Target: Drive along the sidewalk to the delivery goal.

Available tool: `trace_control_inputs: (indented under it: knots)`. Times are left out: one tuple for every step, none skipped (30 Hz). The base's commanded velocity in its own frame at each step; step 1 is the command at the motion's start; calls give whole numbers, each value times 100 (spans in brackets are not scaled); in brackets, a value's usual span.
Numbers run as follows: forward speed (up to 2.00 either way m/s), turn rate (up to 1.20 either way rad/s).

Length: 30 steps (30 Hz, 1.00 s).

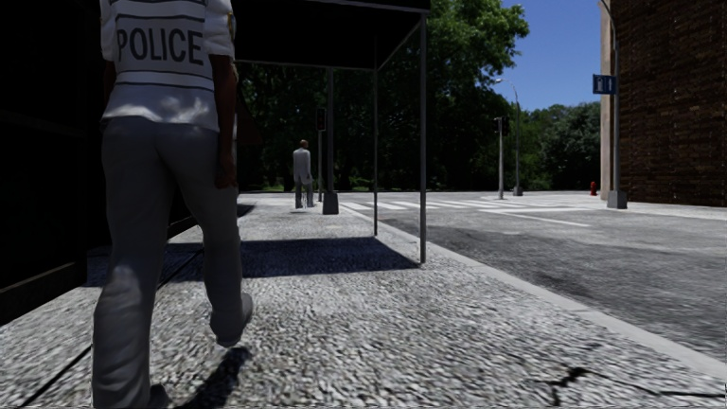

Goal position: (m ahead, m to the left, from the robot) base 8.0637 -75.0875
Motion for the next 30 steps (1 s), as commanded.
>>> trace_control_inputs:
  knots:
    - [85, 2]
    - [85, 0]
    - [85, 0]
    - [85, 0]
    - [85, 0]
    - [85, 0]
    - [85, 0]
    - [85, 0]
    - [85, 0]
    - [85, 0]
    - [85, 0]
    - [85, 0]
    - [85, 0]
    - [85, 58]
    - [85, 58]
    - [85, 82]
    - [85, 108]
    - [85, 115]
    - [85, 116]
    - [85, 107]
    - [85, 79]
    - [85, 79]
    - [85, 59]
    - [85, 43]
    - [85, 37]
    - [85, 35]
    - [85, 35]
    - [85, 35]
    - [85, 35]
    - [85, 35]
